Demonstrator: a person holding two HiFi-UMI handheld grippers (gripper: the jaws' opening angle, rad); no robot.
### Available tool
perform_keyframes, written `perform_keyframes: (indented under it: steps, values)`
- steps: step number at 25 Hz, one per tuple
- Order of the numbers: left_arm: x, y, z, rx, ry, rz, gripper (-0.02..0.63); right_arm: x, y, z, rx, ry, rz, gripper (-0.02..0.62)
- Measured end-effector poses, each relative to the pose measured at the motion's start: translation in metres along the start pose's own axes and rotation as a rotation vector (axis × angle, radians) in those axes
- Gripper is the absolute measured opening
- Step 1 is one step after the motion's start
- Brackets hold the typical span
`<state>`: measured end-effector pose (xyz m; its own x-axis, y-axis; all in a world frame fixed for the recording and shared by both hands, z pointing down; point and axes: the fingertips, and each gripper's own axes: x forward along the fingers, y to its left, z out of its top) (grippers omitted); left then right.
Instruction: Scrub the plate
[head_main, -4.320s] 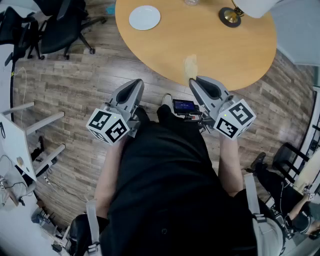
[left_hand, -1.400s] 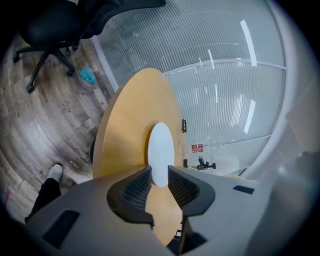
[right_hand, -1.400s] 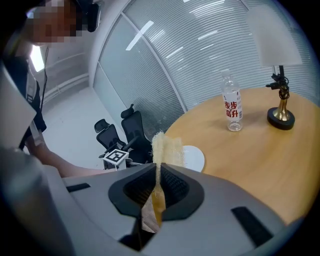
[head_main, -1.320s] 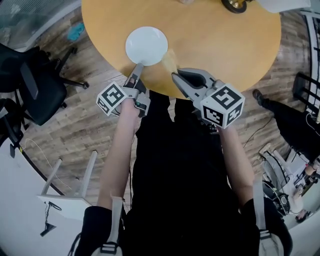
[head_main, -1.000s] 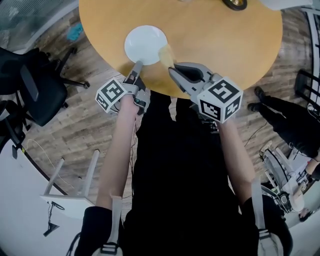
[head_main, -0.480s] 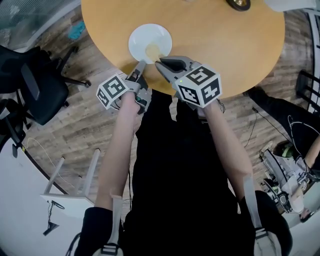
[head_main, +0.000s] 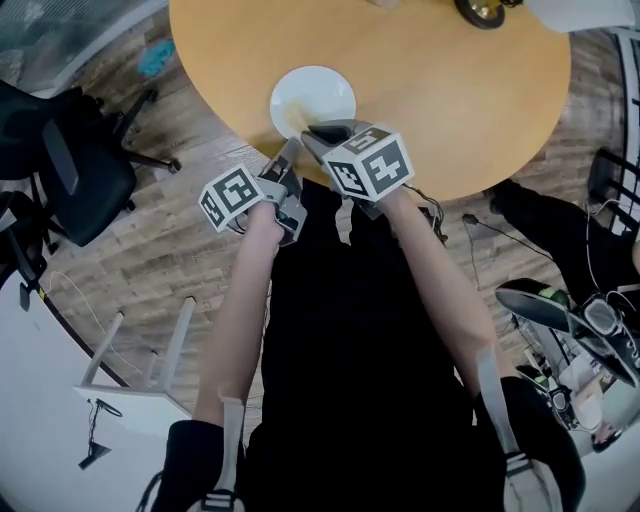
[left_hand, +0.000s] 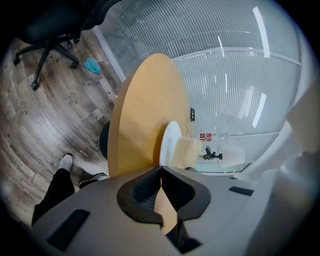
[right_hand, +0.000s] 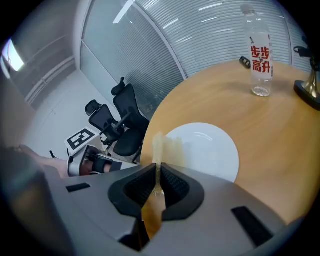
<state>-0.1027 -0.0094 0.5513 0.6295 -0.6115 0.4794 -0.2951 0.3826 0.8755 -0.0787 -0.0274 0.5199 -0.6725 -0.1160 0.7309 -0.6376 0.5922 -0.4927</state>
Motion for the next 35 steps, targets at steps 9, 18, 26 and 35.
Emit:
perform_keyframes:
  steps: [9,18,26,35]
  values:
    - [-0.005,0.006,-0.016,0.013,0.034,0.011,0.021,-0.028,-0.042,-0.019,-0.005,0.036,-0.072,0.034]
    - [-0.008,0.005,-0.02,0.007,0.028,0.003,0.021,-0.037,-0.049,-0.023,0.037,0.041,-0.086,0.034]
    - [-0.008,0.004,-0.03,0.021,0.078,0.001,0.021,-0.013,0.008,-0.044,0.014,0.131,0.033,0.034]
    - [-0.005,0.0,-0.055,0.074,0.132,0.017,0.021,-0.007,0.016,-0.037,-0.04,0.134,0.084,0.034]
